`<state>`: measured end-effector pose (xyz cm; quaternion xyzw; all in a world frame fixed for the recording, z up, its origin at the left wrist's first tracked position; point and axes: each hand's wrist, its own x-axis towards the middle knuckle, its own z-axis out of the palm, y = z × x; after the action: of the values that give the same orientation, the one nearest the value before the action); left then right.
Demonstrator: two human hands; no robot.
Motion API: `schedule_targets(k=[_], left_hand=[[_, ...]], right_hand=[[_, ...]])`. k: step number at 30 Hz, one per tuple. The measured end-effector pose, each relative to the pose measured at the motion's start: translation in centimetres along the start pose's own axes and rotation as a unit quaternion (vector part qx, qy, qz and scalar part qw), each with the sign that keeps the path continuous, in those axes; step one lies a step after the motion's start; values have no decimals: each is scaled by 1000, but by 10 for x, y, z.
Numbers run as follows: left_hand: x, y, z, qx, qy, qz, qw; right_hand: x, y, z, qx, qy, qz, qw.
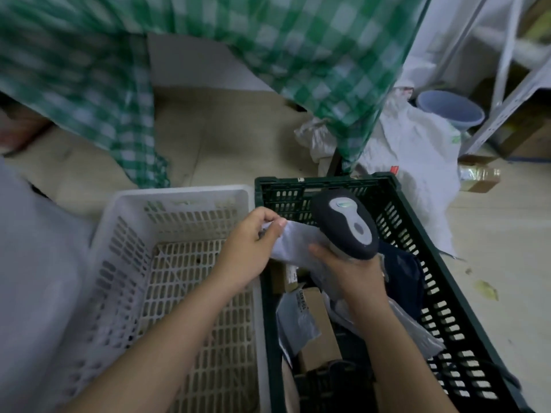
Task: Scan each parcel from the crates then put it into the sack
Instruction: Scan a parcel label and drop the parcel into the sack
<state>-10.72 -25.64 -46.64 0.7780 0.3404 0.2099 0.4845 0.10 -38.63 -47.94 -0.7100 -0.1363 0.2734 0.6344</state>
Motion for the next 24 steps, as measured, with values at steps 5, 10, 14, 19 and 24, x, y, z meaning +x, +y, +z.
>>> schedule_targets(k=[5,10,14,19,24], left_hand=[[-71,53,-41,8,74,19,997],[-151,97,-84,-45,93,13,995],[-204,119,-120,-52,25,11,998],[-254,133,-155,16,44,40,998],[-275,144,-171,-29,85,35,995]], right_hand=[[-69,-44,10,-43,-52,-47,997],[-147,-94,11,-28,-58,-78,995],[-198,-131,0,16,-39,-59,997],[-240,-166,-10,100,-34,0,994],[-264,-182,-11,126,-65,24,990]])
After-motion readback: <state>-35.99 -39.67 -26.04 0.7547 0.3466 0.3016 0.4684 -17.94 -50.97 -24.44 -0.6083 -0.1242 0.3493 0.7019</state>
